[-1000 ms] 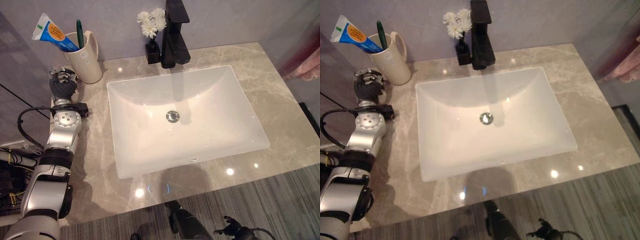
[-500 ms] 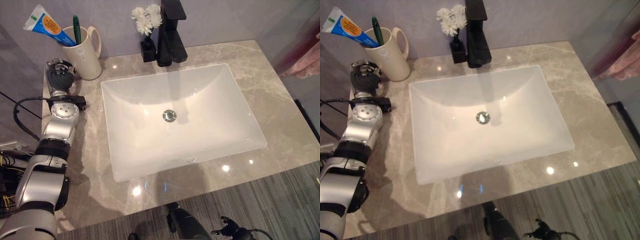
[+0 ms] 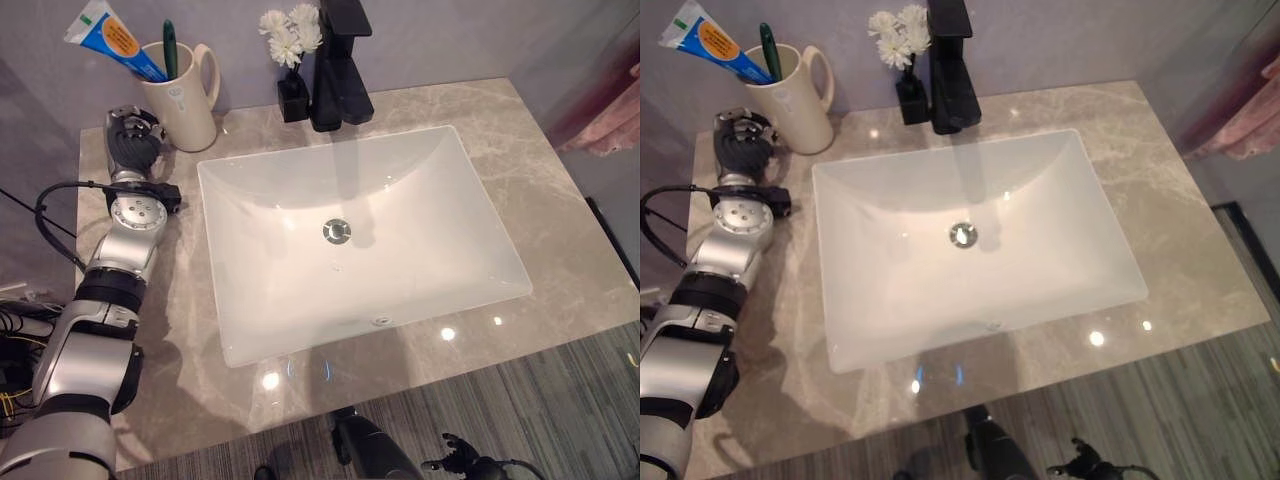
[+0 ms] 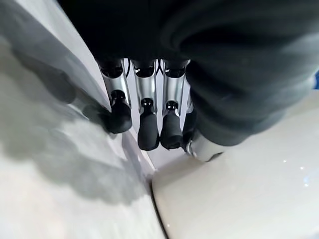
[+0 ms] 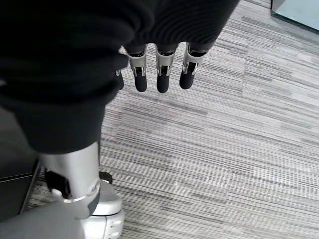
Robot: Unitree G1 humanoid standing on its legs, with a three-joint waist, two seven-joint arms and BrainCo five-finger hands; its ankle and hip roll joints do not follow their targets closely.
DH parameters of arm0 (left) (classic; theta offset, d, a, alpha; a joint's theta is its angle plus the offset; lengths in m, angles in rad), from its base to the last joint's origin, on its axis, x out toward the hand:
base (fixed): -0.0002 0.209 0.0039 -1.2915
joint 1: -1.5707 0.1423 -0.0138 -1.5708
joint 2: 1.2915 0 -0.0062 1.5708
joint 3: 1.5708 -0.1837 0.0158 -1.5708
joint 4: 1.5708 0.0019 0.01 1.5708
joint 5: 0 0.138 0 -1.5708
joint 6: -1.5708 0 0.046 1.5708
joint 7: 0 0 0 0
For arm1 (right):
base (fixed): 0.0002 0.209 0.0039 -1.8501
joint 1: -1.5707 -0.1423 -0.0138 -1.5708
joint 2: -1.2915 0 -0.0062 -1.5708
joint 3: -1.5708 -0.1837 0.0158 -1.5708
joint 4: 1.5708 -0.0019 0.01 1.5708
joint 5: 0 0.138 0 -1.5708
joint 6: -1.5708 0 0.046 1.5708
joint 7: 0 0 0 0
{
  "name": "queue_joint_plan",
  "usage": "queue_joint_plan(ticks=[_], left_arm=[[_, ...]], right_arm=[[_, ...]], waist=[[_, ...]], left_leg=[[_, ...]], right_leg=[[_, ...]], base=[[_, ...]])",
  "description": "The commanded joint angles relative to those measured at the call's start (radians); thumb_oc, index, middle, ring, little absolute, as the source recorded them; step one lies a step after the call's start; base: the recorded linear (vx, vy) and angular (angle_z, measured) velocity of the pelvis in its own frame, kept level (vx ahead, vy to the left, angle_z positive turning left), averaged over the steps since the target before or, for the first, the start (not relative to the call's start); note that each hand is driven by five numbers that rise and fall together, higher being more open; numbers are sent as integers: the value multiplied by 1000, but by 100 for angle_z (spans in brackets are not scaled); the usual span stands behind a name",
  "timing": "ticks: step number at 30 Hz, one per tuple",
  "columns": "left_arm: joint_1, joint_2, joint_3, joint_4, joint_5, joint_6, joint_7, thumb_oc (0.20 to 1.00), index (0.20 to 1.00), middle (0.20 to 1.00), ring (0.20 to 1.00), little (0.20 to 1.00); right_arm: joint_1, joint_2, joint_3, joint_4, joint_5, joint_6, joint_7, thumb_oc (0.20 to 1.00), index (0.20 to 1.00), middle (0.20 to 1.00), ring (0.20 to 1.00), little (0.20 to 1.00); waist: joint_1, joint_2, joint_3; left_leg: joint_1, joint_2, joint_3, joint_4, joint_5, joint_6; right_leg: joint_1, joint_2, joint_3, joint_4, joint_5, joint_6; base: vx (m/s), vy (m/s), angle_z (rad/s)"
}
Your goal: Put brush and paste in cup on sink, flatten towel.
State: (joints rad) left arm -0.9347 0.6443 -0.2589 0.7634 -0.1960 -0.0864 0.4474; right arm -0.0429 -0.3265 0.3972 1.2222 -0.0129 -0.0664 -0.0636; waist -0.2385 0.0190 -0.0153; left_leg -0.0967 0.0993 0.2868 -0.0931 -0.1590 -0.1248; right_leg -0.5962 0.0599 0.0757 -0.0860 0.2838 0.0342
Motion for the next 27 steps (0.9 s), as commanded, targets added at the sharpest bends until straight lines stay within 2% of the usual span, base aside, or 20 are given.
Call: queue_joint_plan(ticks=[1, 11, 15, 18, 22, 25, 26, 27], left_arm=[[2, -47, -16, -1, 28, -20, -7, 200, 200, 200, 200, 200], [3, -46, -2, 30, 36, -14, 8, 200, 200, 200, 200, 200], [6, -45, 12, 38, 91, 8, 52, 200, 200, 200, 200, 200], [66, -50, 42, -45, 130, 8, 71, 200, 200, 200, 200, 200], [198, -47, 137, -181, 154, -6, 95, 200, 200, 200, 200, 200], [384, -68, 247, -338, 155, -43, 101, 200, 200, 200, 200, 200], [385, -68, 248, -340, 155, -43, 101, 200, 200, 200, 200, 200], [438, -44, 257, -380, 213, -46, 103, 200, 200, 200, 200, 200]], right_arm=[[-9, -19, 13, -12, 30, -11, -13, 1000, 1000, 1000, 1000, 1000], [-7, -29, 1, 23, 9, -4, -28, 1000, 1000, 1000, 1000, 1000], [-2, -26, 1, 26, 1, -5, -29, 1000, 1000, 1000, 1000, 1000], [-1, -23, -7, 28, -3, -5, -32, 1000, 1000, 1000, 1000, 1000], [-7, -16, -23, 24, 1, -6, -30, 1000, 1000, 1000, 1000, 1000], [-5, -10, -51, 28, 2, -5, -28, 1000, 1000, 1000, 1000, 1000], [-4, -11, -51, 28, 2, -5, -28, 1000, 1000, 1000, 1000, 1000], [-3, -10, -62, 33, 1, -4, -28, 1000, 1000, 1000, 1000, 1000]], waist=[[-45, -9, 48], [-42, -6, 42], [-38, -8, 42], [-27, -10, 45], [-6, -21, 47], [22, -32, 47], [21, -32, 47], [35, -28, 48]], left_leg=[[115, -23, -44, 6, 80, -15], [120, -25, -43, 6, 63, -11], [127, -30, -45, 6, 57, -9], [131, -33, -58, 6, 51, -5], [138, -40, -73, 6, 40, 3], [151, -48, -96, 6, 29, 12], [151, -48, -96, 6, 30, 12], [161, -44, -102, 6, 19, 14]], right_leg=[[-13, -6, -3, 2, -6, 102], [-14, -14, -7, 2, -2, 105], [-10, -21, -16, 4, 1, 108], [-3, -33, -27, 4, 1, 110], [7, -45, -40, 4, 5, 115], [32, -69, -62, 5, 5, 118], [32, -69, -62, 5, 5, 118], [47, -70, -69, 8, -1, 119]], base=[[0, 0, 0], [-1, -2, -1], [0, 0, 0], [-8, 3, 1], [-43, 18, 1], [-42, 32, 7], [-16, 43, 12], [-7, 32, 27]])
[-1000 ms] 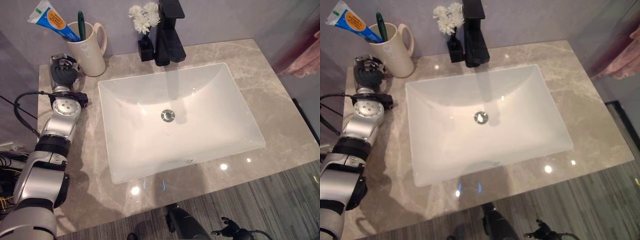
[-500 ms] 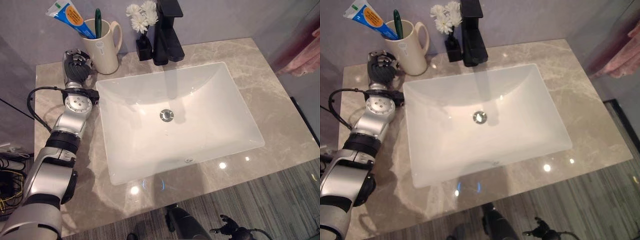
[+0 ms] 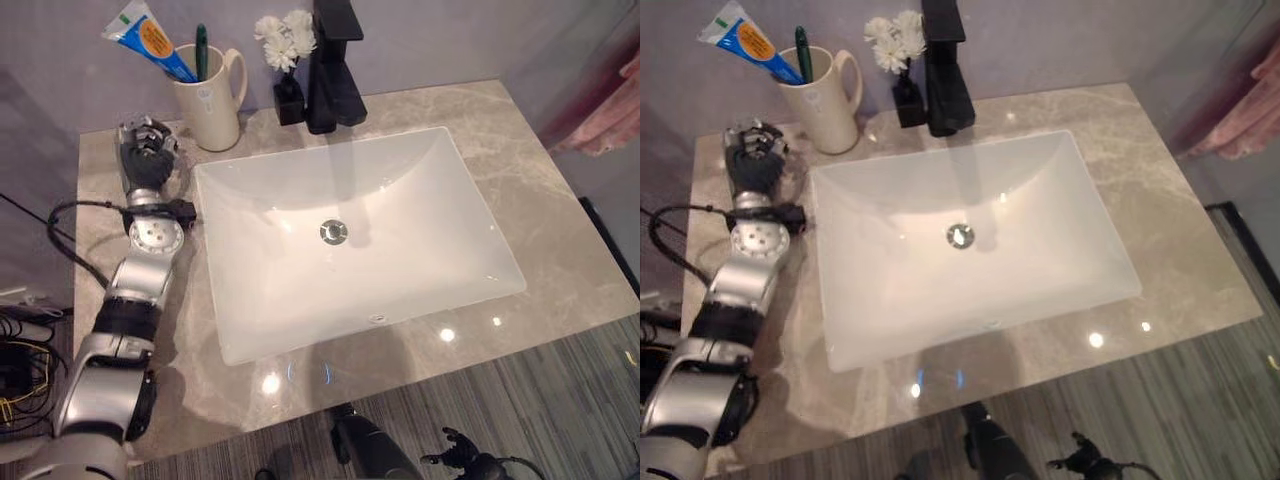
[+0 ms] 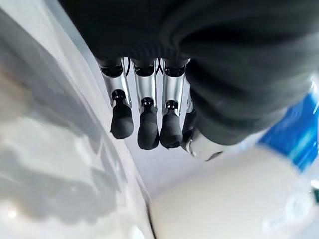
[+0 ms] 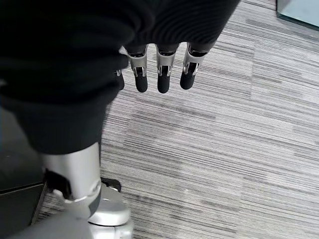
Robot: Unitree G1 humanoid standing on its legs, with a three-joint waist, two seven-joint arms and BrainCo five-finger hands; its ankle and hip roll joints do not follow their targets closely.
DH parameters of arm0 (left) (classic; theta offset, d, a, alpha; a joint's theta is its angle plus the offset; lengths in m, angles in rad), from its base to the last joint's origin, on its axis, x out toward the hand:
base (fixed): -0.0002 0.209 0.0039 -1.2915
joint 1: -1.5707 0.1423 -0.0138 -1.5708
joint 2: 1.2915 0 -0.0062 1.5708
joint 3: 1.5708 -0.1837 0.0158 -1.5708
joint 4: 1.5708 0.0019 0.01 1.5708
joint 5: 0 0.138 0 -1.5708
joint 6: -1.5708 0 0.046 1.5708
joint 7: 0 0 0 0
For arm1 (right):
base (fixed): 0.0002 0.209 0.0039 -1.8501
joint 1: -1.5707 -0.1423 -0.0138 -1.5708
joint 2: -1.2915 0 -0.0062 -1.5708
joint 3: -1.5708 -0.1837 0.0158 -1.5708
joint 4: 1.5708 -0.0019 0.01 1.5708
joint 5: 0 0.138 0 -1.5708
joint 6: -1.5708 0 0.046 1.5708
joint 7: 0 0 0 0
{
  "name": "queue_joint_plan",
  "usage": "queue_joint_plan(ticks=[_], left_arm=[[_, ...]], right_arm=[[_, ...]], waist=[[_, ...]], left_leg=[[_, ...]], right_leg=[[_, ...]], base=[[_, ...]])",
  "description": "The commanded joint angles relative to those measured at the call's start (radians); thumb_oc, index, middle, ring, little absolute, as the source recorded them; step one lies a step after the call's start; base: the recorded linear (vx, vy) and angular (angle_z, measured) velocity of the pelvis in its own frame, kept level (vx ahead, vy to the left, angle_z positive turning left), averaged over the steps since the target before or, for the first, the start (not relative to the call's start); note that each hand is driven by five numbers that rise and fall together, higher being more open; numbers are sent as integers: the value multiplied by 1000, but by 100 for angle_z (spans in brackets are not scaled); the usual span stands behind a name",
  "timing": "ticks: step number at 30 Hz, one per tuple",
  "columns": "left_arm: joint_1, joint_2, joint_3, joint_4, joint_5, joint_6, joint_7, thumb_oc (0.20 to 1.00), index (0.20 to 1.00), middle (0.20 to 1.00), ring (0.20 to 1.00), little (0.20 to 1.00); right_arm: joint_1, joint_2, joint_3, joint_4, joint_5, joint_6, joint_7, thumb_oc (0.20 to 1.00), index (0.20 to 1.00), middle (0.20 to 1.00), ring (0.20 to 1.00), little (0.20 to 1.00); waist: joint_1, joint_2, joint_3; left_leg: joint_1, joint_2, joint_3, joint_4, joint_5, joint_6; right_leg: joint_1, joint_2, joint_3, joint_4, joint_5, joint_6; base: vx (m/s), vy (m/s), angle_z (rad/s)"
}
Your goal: Put brush and paste in cup on sink, flatten towel.
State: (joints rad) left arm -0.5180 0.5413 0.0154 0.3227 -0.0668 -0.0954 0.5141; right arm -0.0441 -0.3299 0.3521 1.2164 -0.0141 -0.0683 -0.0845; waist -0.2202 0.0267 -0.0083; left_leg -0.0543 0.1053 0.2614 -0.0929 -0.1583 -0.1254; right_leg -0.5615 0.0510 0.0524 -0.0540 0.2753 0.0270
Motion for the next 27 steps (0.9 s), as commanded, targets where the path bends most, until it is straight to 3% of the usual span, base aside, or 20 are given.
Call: queue_joint_plan(ticks=[1, 4, 8, 12, 15, 20, 27], left_arm=[[90, 98, 2, 28, 143, -33, 26, 200, 200, 200, 200, 200], [285, 132, 75, -58, 253, -57, 9, 200, 200, 200, 200, 200], [524, 95, 186, -172, 294, -99, -10, 200, 200, 200, 200, 200], [614, 61, 213, -229, 281, -116, -45, 200, 200, 200, 200, 200], [660, 33, 145, -261, 253, -135, -108, 200, 200, 200, 200, 200], [672, 49, 29, -171, 268, -118, -194, 200, 200, 200, 200, 200], [746, -48, -34, 185, 231, -33, -279, 222, 222, 222, 222, 222]], right_arm=[[1, -7, -29, 44, 4, -4, -7, 1000, 1000, 1000, 1000, 1000], [11, -3, -60, 56, -11, -12, -9, 1000, 1000, 1000, 1000, 1000], [29, 7, -92, 72, -23, -17, -11, 1000, 1000, 1000, 1000, 1000], [37, 19, -96, 85, -40, -12, -11, 1000, 1000, 1000, 1000, 1000], [28, 32, -88, 64, -48, -10, -17, 1000, 1000, 1000, 1000, 1000], [30, 49, -74, 50, -58, -5, -11, 1000, 1000, 1000, 1000, 1000], [68, 51, -123, 51, -35, 11, -20, 1000, 1000, 1000, 1000, 1000]], waist=[[24, -43, 40], [57, -50, 34], [102, -56, 28], [127, -64, 31], [148, -79, 36], [154, -93, 58], [132, -94, 99]], left_leg=[[124, -57, -86, 6, 19, 17], [137, -64, -108, 6, 17, 25], [160, -85, -150, 6, -2, 49], [186, -100, -186, 6, -3, 66], [228, -120, -222, 6, -8, 88], [274, -141, -248, 6, -17, 113], [315, -196, -222, 14, -20, 159]], right_leg=[[25, -72, -50, -26, 10, 127], [57, -93, -62, -27, 9, 133], [107, -131, -93, -28, 14, 146], [158, -159, -116, -28, 17, 156], [221, -193, -137, -18, 29, 171], [273, -217, -142, 8, 33, 181], [277, -255, -126, 81, 88, 203]], base=[[-21, 53, 36], [-45, 56, 26], [-63, 85, 26], [-63, 112, 39], [-87, 141, 54], [-84, 104, 16], [-95, 148, -9]])
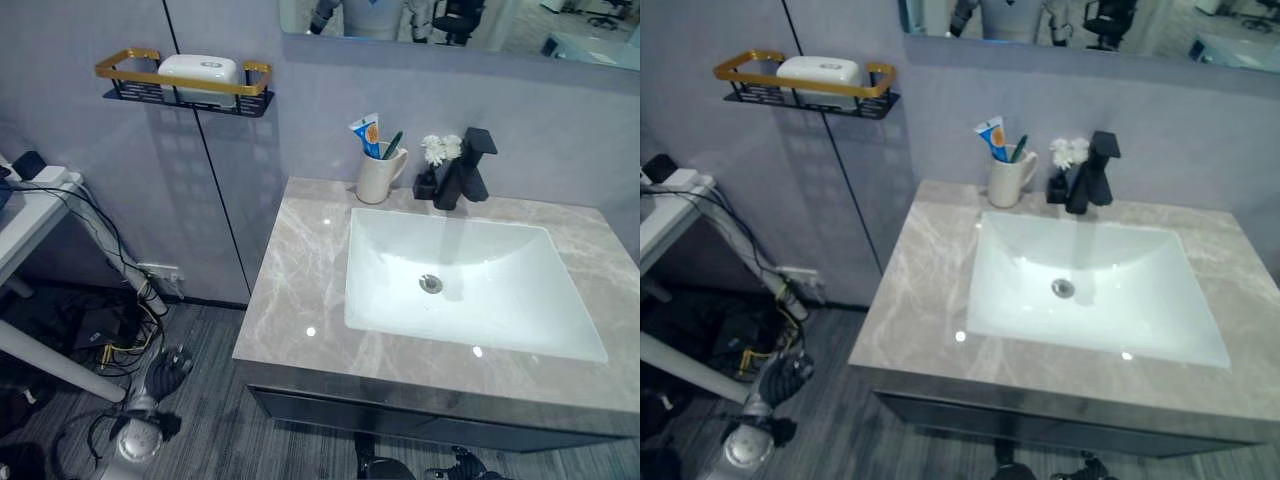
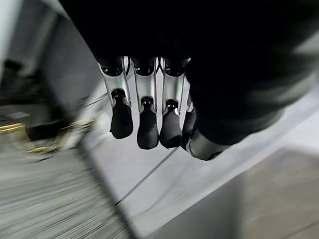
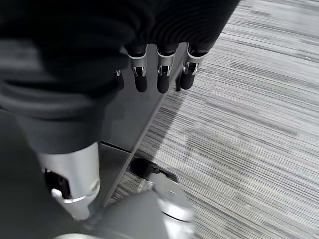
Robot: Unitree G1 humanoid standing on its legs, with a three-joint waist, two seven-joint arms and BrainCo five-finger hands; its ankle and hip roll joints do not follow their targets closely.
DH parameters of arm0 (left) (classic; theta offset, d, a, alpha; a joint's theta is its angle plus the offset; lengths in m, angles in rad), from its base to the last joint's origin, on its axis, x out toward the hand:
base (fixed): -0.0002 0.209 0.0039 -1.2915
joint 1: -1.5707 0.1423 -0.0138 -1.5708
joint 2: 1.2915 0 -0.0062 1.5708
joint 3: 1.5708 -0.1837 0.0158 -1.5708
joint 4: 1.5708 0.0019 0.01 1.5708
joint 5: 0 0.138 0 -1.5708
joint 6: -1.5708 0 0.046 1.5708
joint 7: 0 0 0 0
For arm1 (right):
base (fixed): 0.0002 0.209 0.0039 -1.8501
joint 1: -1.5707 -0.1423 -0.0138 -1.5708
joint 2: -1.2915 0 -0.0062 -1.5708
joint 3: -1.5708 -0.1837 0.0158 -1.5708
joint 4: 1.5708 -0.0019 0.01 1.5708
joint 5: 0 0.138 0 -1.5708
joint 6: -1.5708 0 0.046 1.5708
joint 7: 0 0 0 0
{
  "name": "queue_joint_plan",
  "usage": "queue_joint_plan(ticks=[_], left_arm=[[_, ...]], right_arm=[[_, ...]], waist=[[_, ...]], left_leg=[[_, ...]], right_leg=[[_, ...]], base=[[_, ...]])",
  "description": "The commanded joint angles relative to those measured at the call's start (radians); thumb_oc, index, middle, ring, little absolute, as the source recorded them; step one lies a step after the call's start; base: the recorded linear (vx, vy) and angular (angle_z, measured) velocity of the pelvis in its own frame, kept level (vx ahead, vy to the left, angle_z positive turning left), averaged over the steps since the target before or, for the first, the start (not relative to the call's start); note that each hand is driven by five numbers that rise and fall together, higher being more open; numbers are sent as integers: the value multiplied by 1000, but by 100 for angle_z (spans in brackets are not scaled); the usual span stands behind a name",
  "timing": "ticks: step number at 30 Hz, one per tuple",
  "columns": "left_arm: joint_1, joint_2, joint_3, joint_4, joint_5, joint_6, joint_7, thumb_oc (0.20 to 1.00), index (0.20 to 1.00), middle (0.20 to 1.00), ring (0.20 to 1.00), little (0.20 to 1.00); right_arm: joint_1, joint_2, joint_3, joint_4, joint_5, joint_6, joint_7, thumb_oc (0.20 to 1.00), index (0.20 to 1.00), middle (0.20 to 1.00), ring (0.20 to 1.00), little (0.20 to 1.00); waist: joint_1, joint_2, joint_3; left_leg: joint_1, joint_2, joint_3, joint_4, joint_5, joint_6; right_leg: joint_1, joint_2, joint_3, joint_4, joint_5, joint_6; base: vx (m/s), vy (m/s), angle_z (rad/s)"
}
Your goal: Put brush and paste in cup on sink, flatten towel.
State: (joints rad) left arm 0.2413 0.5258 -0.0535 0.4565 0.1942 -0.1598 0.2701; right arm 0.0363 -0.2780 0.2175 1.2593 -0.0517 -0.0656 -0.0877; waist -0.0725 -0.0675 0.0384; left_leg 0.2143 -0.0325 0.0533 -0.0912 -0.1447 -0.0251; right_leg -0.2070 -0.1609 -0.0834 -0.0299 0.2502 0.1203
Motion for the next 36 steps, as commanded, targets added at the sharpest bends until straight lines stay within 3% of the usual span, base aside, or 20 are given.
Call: queue_joint_plan(ticks=[1, 2, 3, 4, 5, 6, 7, 8, 9, 11, 15, 18, 21, 24, 25, 28, 32, 36], left_arm=[[-24, 1, -69, 116, 117, 26, -67, 473, 473, 473, 473, 473], [-27, 8, -125, 159, 193, 38, -100, 683, 683, 683, 683, 683], [-29, 8, -126, 162, 193, 37, -98, 1000, 1000, 1000, 1000, 1000], [-49, -3, -171, 260, 233, 47, -112, 1000, 1000, 1000, 1000, 1000], [-52, -5, -173, 264, 234, 46, -110, 1000, 1000, 1000, 1000, 1000], [-67, -20, -204, 325, 262, 63, -121, 1000, 1000, 1000, 1000, 1000], [-75, -35, -217, 372, 278, 68, -115, 1000, 1000, 1000, 1000, 1000], [-86, -48, -229, 402, 287, 74, -105, 1000, 1000, 1000, 1000, 1000], [-86, -48, -229, 402, 287, 74, -105, 1000, 1000, 1000, 1000, 1000], [-87, -80, -226, 449, 281, 93, -76, 1000, 1000, 1000, 1000, 1000], [-99, -97, -227, 510, 261, 94, -66, 1000, 1000, 1000, 1000, 1000], [-106, -106, -227, 534, 245, 96, -62, 1000, 1000, 1000, 1000, 1000], [-126, -132, -227, 573, 218, 105, -53, 1000, 1000, 1000, 1000, 1000], [-141, -159, -225, 595, 170, 100, -48, 1000, 1000, 1000, 1000, 1000], [-146, -164, -231, 600, 169, 98, -49, 1000, 1000, 1000, 1000, 1000], [-167, -183, -246, 619, 161, 94, -48, 1000, 1000, 1000, 1000, 1000], [-205, -200, -273, 626, 154, 84, -50, 1000, 1000, 1000, 1000, 1000], [-247, -219, -298, 633, 129, 74, -59, 1000, 1000, 1000, 1000, 1000]], right_arm=[[-5, -2, 16, 18, -32, 17, -19, 1000, 1000, 1000, 1000, 1000], [3, -2, 21, 31, -59, 21, -17, 1000, 1000, 1000, 1000, 1000], [3, -1, 20, 31, -59, 21, -16, 1000, 1000, 1000, 1000, 1000], [15, -2, 33, 55, -97, 26, -16, 1000, 1000, 1000, 1000, 1000], [14, -3, 32, 56, -97, 26, -16, 1000, 1000, 1000, 1000, 1000], [22, -7, 29, 78, -91, 31, -18, 1000, 1000, 1000, 1000, 1000], [36, -9, 28, 63, -90, 28, -20, 1000, 1000, 1000, 1000, 1000], [51, -14, 27, 51, -89, 23, -29, 1000, 1000, 1000, 1000, 1000], [51, -14, 26, 51, -89, 23, -29, 1000, 1000, 1000, 1000, 1000], [52, -26, 14, 0, -74, 13, -54, 1000, 1000, 1000, 1000, 1000], [35, -37, 27, -34, -72, 4, -52, 1000, 1000, 1000, 1000, 1000], [14, -43, 25, -56, -59, 1, -60, 1000, 1000, 1000, 1000, 1000], [-30, -45, 34, -80, -37, -2, -66, 1000, 1000, 1000, 1000, 1000], [-72, -50, 62, -87, -40, -6, -70, 1000, 1000, 1000, 1000, 1000], [-76, -49, 69, -81, -44, -5, -71, 1000, 1000, 1000, 1000, 1000], [-67, -62, 72, -71, -46, -11, -72, 1000, 1000, 1000, 1000, 1000], [-56, -84, 60, -43, -40, -17, -86, 1000, 1000, 1000, 1000, 1000], [-56, -102, 53, -31, -35, -20, -93, 1000, 1000, 1000, 1000, 1000]], waist=[[-35, 9, 64], [-46, 10, 65], [-44, 5, 64], [-83, 6, 70], [-79, 7, 70], [-107, 20, 80], [-116, 34, 83], [-117, 39, 84], [-117, 39, 83], [-99, 62, 80], [-80, 66, 58], [-65, 67, 49], [-43, 70, 42], [2, 62, 24], [6, 63, 18], [-4, 62, 16], [-13, 65, 18], [-14, 58, 34]], left_leg=[[58, -67, -4, 15, -39, 66], [63, -73, 5, 14, -40, 67], [60, -79, 5, 13, -35, 68], [52, -84, 1, 20, -30, 71], [51, -84, 4, 21, -31, 71], [38, -87, 2, 32, -22, 80], [35, -81, 12, 33, -21, 82], [18, -82, 21, 33, -5, 87], [17, -83, 21, 33, -5, 87], [-51, -52, 95, 42, 38, 85], [-104, -22, 167, 32, 66, 74], [-131, -12, 197, 40, 76, 71], [-160, 4, 257, 59, 84, 72], [-206, 29, 347, 79, 100, 61], [-200, 29, 337, 81, 85, 51], [-234, 49, 362, 97, 117, 39], [-266, 74, 373, 110, 150, 9], [-298, 90, 343, 187, 137, -10]], right_leg=[[-71, -49, 14, 56, 139, 117], [-67, -50, 28, 48, 152, 122], [-71, -55, 31, 47, 156, 123], [-85, -34, 130, 65, 172, 123], [-89, -33, 133, 68, 171, 123], [-109, 22, 215, 118, 128, 108], [-108, 49, 217, 153, 69, 89], [-109, 60, 191, 199, 17, 70], [-111, 60, 191, 199, 17, 70], [-82, 27, 18, 327, -123, 33], [-34, 35, 5, 373, -203, 32], [-5, 31, -4, 373, -222, 28], [43, 10, -58, 409, -260, 26], [110, 13, -163, 303, -296, 18], [118, 18, -158, 282, -322, 29], [137, 71, -116, 188, -309, 7], [171, 101, -76, 86, -295, -13], [189, 120, -30, 32, -277, -25]], base=[[-65, 155, -37], [-77, 151, -40], [-125, 125, -27], [-91, 74, -15], [-188, 179, -10], [-154, 153, -2], [-239, 181, -15], [-130, 78, -20], [-188, 63, -17], [-220, 48, -46], [-154, -30, -92], [-102, -38, -53], [-115, -64, -60], [-99, -149, -61], [-58, -185, -130], [-59, -182, -88], [-53, -153, -30], [-26, -154, -22]])
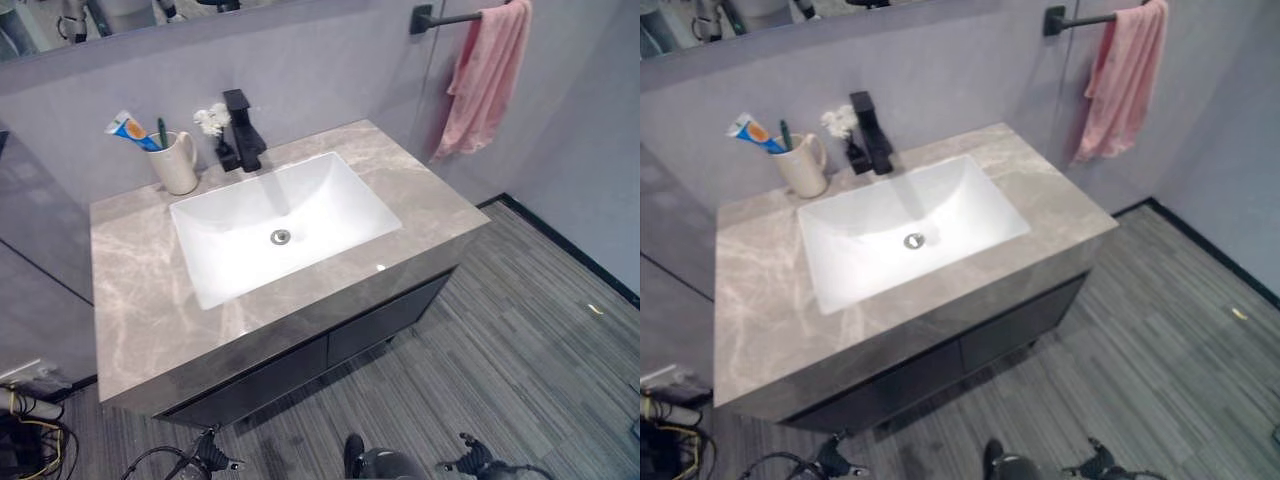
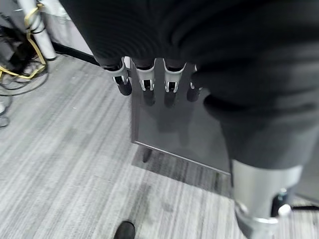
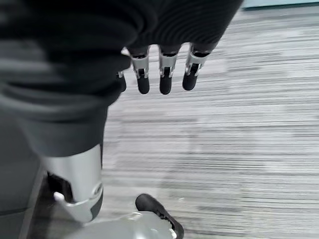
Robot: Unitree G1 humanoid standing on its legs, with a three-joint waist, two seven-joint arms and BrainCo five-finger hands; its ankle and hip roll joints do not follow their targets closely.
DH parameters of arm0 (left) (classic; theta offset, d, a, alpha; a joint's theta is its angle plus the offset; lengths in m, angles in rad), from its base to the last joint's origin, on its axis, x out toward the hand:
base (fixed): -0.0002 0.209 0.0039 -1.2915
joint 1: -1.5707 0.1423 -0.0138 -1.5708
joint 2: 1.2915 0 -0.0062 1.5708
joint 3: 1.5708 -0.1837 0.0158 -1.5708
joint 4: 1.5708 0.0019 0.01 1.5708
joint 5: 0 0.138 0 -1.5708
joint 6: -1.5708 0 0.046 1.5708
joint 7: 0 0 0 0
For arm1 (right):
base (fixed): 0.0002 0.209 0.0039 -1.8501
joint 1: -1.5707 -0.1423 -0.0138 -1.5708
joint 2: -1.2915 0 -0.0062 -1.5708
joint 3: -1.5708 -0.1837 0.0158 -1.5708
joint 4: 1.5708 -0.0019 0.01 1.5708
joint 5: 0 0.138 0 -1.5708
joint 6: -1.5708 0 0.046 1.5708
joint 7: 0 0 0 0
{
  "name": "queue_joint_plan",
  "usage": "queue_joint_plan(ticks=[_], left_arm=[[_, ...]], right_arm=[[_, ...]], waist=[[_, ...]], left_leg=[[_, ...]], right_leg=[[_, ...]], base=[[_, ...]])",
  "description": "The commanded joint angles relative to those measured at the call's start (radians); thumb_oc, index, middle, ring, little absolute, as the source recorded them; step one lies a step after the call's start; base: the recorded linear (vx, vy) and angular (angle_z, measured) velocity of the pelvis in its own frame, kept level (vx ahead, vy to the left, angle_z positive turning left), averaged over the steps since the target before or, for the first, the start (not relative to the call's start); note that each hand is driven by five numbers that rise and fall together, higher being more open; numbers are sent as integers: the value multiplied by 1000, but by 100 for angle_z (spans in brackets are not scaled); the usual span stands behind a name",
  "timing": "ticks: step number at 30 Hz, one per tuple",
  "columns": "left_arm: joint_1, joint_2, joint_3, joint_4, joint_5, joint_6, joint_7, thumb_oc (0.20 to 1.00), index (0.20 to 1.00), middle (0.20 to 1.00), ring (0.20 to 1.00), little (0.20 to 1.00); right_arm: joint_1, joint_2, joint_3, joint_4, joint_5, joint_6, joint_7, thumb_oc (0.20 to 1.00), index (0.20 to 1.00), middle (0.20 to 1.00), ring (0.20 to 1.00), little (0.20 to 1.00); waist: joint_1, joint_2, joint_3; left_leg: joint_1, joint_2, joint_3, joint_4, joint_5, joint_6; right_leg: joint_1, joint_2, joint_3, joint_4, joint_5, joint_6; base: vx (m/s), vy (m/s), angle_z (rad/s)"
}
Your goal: Put brush and paste in cup on sink, flatten towel.
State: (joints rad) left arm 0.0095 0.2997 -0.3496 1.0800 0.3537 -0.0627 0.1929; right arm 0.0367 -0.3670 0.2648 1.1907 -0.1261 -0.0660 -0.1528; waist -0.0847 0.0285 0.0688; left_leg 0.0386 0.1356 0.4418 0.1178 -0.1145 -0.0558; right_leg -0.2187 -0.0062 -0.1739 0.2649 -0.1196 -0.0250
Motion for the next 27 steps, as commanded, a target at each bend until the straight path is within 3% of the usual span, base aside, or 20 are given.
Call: queue_joint_plan(ticks=[1, 2, 3, 4, 5, 6, 7, 8, 10, 11, 13, 17, 19, 20, 21, 22, 23, 25, 27], left_arm=[[-15, 7, -2, 9, -30, -23, 19, 1000, 1000, 1000, 1000, 1000], [-52, -5, -43, 14, -18, -28, 22, 1000, 1000, 1000, 1000, 1000], [-54, -5, -43, 15, -18, -28, 22, 1000, 1000, 1000, 1000, 1000], [-75, -14, -60, 38, -23, -29, 36, 1000, 1000, 1000, 1000, 1000], [-81, -18, -73, 41, -26, -30, 44, 1000, 1000, 1000, 1000, 1000], [-82, -18, -73, 42, -26, -30, 44, 1000, 1000, 1000, 1000, 1000], [-90, -17, -77, 45, -33, -31, 50, 1000, 1000, 1000, 1000, 1000], [-96, -18, -75, 52, -38, -32, 53, 1000, 1000, 1000, 1000, 1000], [-101, -21, -75, 58, -41, -36, 52, 1000, 1000, 1000, 1000, 1000], [-105, -32, -99, 68, -21, -47, 48, 1000, 1000, 1000, 1000, 1000], [-102, -38, -102, 74, -10, -48, 47, 1000, 1000, 1000, 1000, 1000], [-125, -52, -95, 53, -51, -50, 56, 1000, 1000, 1000, 1000, 1000], [-127, -53, -91, 33, -70, -53, 56, 1000, 1000, 1000, 1000, 1000], [-134, -50, -83, 6, -111, -51, 58, 1000, 1000, 1000, 1000, 1000], [-133, -50, -76, -11, -127, -49, 55, 1000, 1000, 1000, 1000, 1000], [-129, -50, -71, -23, -138, -45, 48, 1000, 1000, 1000, 1000, 1000], [-129, -50, -71, -23, -138, -45, 48, 1000, 1000, 1000, 1000, 1000], [-122, -46, -53, -28, -159, -42, 41, 1000, 1000, 1000, 1000, 1000], [-119, -47, -49, -28, -165, -40, 37, 1000, 1000, 1000, 1000, 1000]], right_arm=[[-56, -13, 6, 38, 39, -19, -28, 1000, 1000, 1000, 1000, 1000], [-80, -25, 16, 54, 45, -21, -31, 1000, 1000, 1000, 1000, 1000], [-81, -25, 16, 55, 45, -21, -31, 1000, 1000, 1000, 1000, 1000], [-103, -29, 32, 66, 42, -25, -34, 1000, 1000, 1000, 1000, 1000], [-113, -32, 39, 65, 45, -26, -39, 1000, 1000, 1000, 1000, 1000], [-113, -32, 39, 65, 45, -26, -39, 1000, 1000, 1000, 1000, 1000], [-123, -32, 49, 60, 54, -33, -41, 1000, 1000, 1000, 1000, 1000], [-133, -35, 67, 44, 35, -38, -46, 1000, 1000, 1000, 1000, 1000], [-140, -42, 105, 26, -20, -40, -56, 1000, 1000, 1000, 1000, 1000], [-138, -50, 208, 4, -195, -37, -61, 1000, 1000, 1000, 1000, 1000], [-128, -47, 200, 8, -188, -40, -54, 1000, 1000, 1000, 1000, 1000], [-119, -19, 146, -10, -80, -34, -48, 1000, 1000, 1000, 1000, 1000], [-117, -13, 139, -12, -60, -36, -45, 1000, 1000, 1000, 1000, 1000], [-134, 2, 137, -28, -39, -35, -45, 1000, 1000, 1000, 1000, 1000], [-137, 11, 135, -36, -32, -35, -45, 1000, 1000, 1000, 1000, 1000], [-135, 18, 135, -46, -28, -34, -43, 1000, 1000, 1000, 1000, 1000], [-135, 18, 135, -46, -28, -34, -43, 1000, 1000, 1000, 1000, 1000], [-125, 25, 141, -52, -29, -39, -34, 1000, 1000, 1000, 1000, 1000], [-118, 26, 142, -54, -33, -40, -31, 1000, 1000, 1000, 1000, 1000]], waist=[[-1, -38, 4], [24, -44, 21], [24, -44, 19], [50, -51, 24], [64, -54, 24], [64, -54, 22], [77, -52, 18], [75, -52, 13], [79, -48, 11], [73, -38, 10], [70, -33, 8], [30, -15, 17], [28, -14, 20], [49, -13, 42], [73, -6, 43], [76, -2, 37], [75, -2, 37], [69, -16, 28], [74, -25, 19]], left_leg=[[-122, -78, -45, -22, 107, 20], [-152, -116, -193, 25, 88, 9], [-155, -117, -192, 24, 91, 9], [-163, -169, -360, 42, 65, 8], [-171, -206, -465, 65, 56, 9], [-174, -207, -465, 63, 59, 9], [-172, -252, -595, 80, 43, 21], [-174, -268, -632, 84, 41, 25], [-170, -267, -632, 78, 39, 27], [-151, -260, -606, 54, 25, 34], [-140, -257, -588, 36, 24, 37], [-102, -244, -458, -48, 34, 60], [-98, -243, -430, -59, 34, 67], [-96, -223, -368, -63, 33, 70], [-96, -202, -333, -68, 36, 64], [-93, -191, -313, -81, 44, 59], [-93, -191, -315, -81, 44, 59], [-54, -186, -249, -87, 38, 59], [-57, -186, -225, -74, 31, 60]], right_leg=[[201, -35, 61, -263, 93, 120], [197, -28, 111, -275, 104, 115], [194, -28, 112, -276, 106, 114], [194, -17, 167, -281, 116, 112], [189, -8, 209, -281, 126, 111], [186, -8, 209, -281, 128, 111], [182, 13, 283, -283, 141, 113], [171, 19, 322, -283, 153, 120], [166, 26, 351, -284, 160, 124], [156, 29, 375, -276, 164, 131], [148, 30, 390, -269, 166, 136], [69, 29, 465, -218, 191, 178], [53, 28, 474, -213, 196, 187], [6, -8, 342, -186, 198, 196], [-1, -62, 175, -171, 173, 180], [8, -96, 60, -160, 157, 164], [8, -96, 59, -160, 157, 164], [54, -106, -37, -146, 142, 156], [75, -108, -72, -161, 139, 155]], base=[[-47, -101, -46], [-40, -57, -66], [-17, -117, -113], [28, -73, -106], [29, -71, -106], [49, -4, -132], [49, 31, -145], [55, 33, -145], [26, 62, -137], [40, 115, -152], [29, 97, -65], [-57, 169, -81], [-85, 104, -126], [-155, 67, -140], [-158, 28, -153], [-75, 10, -140], [-30, 36, -156], [-5, 51, -81], [10, 0, -84]])
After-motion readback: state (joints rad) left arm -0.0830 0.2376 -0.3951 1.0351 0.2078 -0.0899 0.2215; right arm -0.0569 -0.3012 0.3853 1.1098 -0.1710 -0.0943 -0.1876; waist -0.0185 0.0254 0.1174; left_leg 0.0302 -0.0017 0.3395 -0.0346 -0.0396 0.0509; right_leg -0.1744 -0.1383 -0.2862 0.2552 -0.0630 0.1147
